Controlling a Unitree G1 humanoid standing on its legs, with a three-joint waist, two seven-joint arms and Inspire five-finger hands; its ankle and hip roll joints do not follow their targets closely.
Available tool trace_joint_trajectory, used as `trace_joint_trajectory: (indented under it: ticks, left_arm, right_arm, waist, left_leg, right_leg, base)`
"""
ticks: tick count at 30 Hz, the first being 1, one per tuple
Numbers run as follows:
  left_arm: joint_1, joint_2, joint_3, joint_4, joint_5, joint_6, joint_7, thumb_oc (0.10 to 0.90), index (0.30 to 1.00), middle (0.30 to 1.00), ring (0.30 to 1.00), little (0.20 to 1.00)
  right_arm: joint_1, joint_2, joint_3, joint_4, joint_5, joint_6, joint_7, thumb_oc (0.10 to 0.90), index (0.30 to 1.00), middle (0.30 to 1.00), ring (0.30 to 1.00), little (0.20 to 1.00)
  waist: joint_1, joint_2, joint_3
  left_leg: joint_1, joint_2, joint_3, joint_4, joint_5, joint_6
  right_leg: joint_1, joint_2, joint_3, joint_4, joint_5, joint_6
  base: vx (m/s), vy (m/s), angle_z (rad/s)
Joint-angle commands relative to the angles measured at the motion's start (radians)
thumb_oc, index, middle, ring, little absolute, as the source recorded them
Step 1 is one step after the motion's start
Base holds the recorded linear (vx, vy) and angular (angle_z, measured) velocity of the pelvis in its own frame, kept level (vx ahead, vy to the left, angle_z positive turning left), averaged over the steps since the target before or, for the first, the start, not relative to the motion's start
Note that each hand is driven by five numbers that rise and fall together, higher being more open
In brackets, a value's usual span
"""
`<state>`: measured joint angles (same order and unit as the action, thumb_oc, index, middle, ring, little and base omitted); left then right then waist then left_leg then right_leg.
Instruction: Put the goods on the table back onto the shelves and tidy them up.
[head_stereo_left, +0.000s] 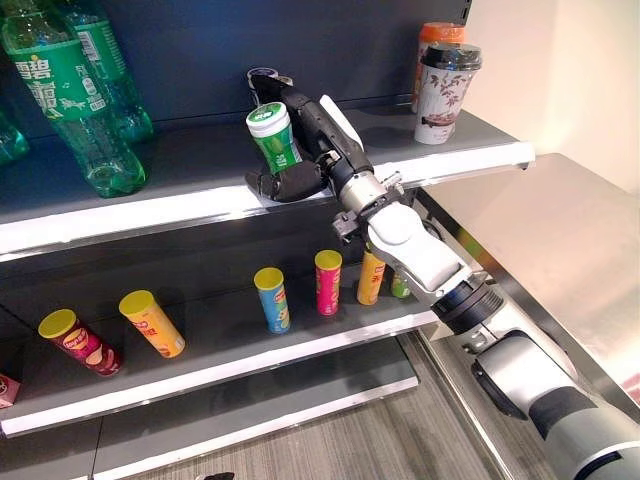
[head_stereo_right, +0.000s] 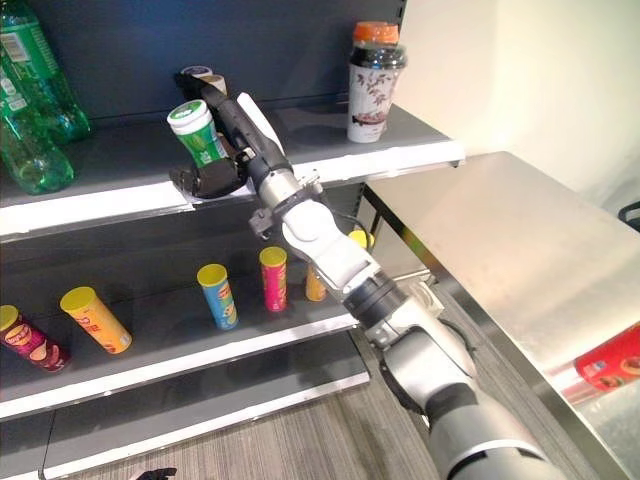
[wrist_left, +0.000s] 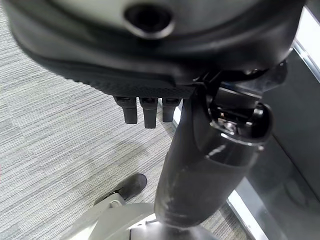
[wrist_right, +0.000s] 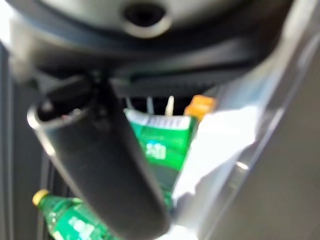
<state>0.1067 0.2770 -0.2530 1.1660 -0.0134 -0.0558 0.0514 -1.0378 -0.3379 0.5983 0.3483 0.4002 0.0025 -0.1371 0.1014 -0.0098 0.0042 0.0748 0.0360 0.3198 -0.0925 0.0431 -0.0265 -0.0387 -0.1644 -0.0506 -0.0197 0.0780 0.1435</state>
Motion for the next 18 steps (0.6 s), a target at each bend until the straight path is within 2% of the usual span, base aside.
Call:
trace_joint_trajectory:
  ticks: [1, 18]
  left_arm:
    - [-0.029, 0.029, -0.028, 0.042, 0.032, 0.003, -0.012, 0.8, 0.9, 0.9, 0.9, 0.9]
    - [-0.022, 0.022, -0.029, 0.046, 0.03, 0.008, -0.007, 0.8, 0.9, 0.9, 0.9, 0.9]
  right_arm:
    - [-0.079, -0.062, -0.096, 0.038, 0.02, -0.052, -0.048, 0.8, 0.9, 0.9, 0.9, 0.9]
    - [-0.102, -0.11, -0.106, 0.043, 0.038, -0.068, -0.071, 0.8, 0.9, 0.9, 0.9, 0.9]
  waist:
    - [0.045, -0.022, 0.03]
    - [0.046, -0.025, 0.028]
  left_leg:
    - [0.027, -0.013, -0.034, 0.005, -0.104, -0.001]
    - [0.025, -0.003, -0.039, 0.005, -0.099, -0.008]
  right_leg:
    - [0.058, -0.081, -0.033, 0.069, 0.078, 0.068]
    - [0.072, -0.067, -0.049, 0.053, 0.047, 0.061]
  base:
    - [0.0, 0.0, 0.0]
    - [0.0, 0.0, 0.0]
